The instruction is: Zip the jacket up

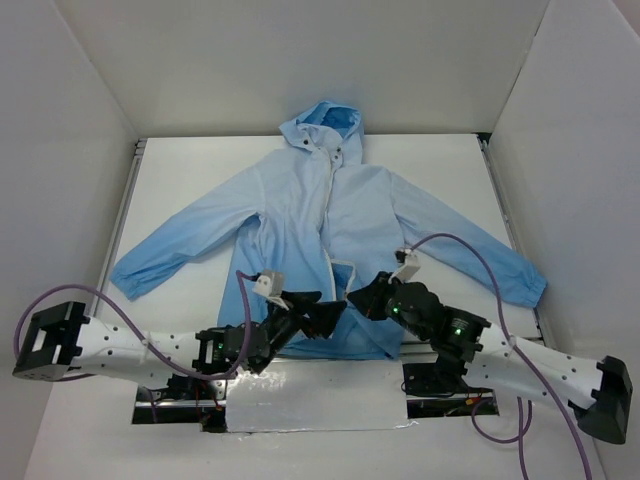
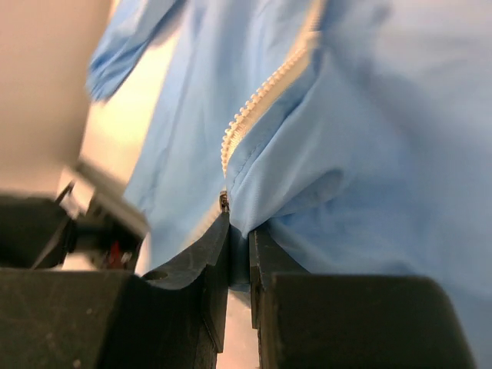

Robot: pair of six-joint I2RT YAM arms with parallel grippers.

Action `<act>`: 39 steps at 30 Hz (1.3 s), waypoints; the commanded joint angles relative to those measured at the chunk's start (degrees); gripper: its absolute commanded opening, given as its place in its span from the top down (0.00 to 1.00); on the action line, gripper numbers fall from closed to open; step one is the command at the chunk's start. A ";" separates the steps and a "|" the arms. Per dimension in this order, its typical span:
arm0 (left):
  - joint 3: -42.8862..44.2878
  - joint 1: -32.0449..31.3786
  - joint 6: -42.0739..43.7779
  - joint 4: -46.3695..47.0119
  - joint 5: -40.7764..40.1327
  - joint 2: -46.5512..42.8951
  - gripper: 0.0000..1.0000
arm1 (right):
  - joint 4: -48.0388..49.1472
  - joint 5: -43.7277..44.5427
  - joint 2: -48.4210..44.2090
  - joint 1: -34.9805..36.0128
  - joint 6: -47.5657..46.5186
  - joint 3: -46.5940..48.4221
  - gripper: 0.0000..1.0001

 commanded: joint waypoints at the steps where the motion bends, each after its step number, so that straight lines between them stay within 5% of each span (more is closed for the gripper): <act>1: 9.46 -0.05 -5.52 -26.41 7.51 -0.67 0.10 | -18.93 15.83 -8.19 -0.36 7.82 4.11 1.00; 5: 14.39 -0.22 -12.34 -46.10 10.27 1.45 0.08 | -28.00 20.15 -16.98 -0.45 7.40 6.57 1.00; 10: 15.17 2.05 -14.21 -48.85 13.16 3.54 0.11 | -30.11 19.01 -16.04 -0.54 1.33 10.52 1.00; 15: 28.42 3.29 -14.13 -63.26 12.11 17.75 0.09 | -38.01 24.19 -11.73 -0.45 3.78 15.97 1.00; 28: 46.47 7.51 -22.92 -74.53 16.32 44.14 0.15 | -40.15 22.97 -15.32 -0.62 3.00 16.60 1.00; 34: 47.70 8.83 -24.23 -75.05 18.62 49.34 0.27 | -39.44 22.26 -15.41 -0.62 2.38 16.07 1.00; 39: 44.99 8.74 -25.29 -75.24 18.27 47.16 0.26 | -38.03 22.09 -16.38 -0.62 1.24 15.37 1.00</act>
